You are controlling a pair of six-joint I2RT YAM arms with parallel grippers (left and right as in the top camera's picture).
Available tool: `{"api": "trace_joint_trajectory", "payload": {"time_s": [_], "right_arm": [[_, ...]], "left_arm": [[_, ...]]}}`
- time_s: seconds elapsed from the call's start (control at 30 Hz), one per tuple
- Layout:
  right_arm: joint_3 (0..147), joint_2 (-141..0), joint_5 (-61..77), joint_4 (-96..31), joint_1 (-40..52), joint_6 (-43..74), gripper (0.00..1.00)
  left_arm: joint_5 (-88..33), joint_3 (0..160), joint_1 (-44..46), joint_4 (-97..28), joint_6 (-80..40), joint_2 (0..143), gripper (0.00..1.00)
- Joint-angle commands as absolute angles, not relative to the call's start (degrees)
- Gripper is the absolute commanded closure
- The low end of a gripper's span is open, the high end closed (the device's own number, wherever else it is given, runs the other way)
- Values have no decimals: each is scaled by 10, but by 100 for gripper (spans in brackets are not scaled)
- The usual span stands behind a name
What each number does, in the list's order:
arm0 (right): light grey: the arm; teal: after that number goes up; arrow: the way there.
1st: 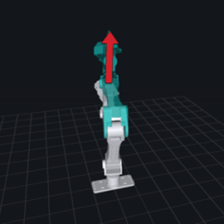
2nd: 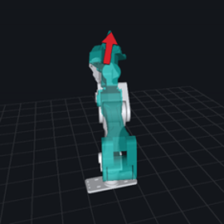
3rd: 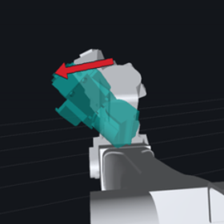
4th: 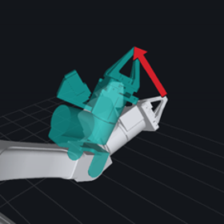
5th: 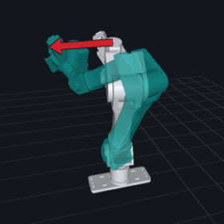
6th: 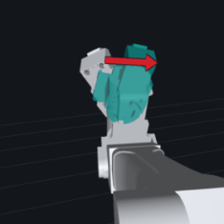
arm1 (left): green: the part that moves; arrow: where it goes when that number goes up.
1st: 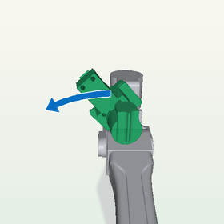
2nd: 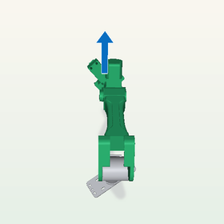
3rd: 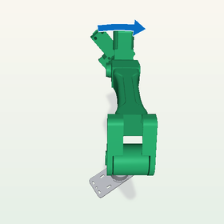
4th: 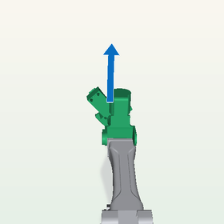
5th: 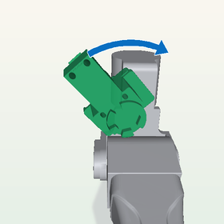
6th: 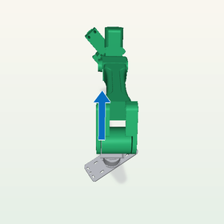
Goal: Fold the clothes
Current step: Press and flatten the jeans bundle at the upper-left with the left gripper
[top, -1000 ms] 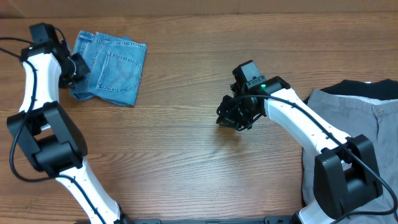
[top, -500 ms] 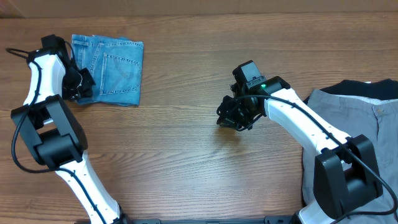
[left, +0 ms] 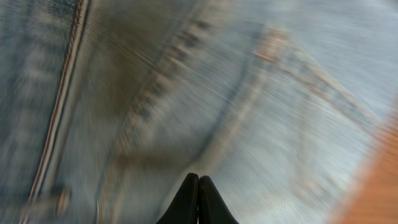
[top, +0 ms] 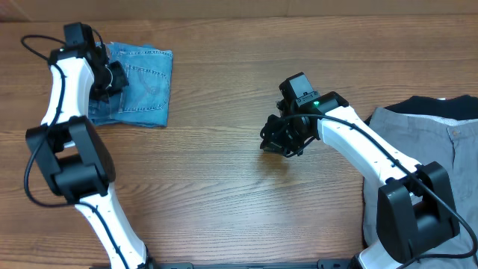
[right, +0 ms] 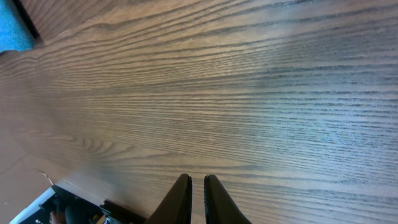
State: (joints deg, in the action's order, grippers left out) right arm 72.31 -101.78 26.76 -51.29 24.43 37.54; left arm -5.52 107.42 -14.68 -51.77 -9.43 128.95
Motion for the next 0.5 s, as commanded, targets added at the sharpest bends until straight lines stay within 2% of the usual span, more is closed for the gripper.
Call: {"api": "trace_joint_trajectory", "payload": {"time_s": [0.0, 0.2, 0.47], "right_arm": [[730, -1010, 266, -507, 245, 379, 89], [730, -1010, 266, -509, 245, 379, 89], [730, -1010, 266, -509, 245, 379, 89]], "left_arm": [[7, 1077, -164, -495, -119, 1344, 96], [79, 1077, -199, -492, -139, 1372, 96], [79, 1078, -265, -492, -166, 1375, 96]]}}
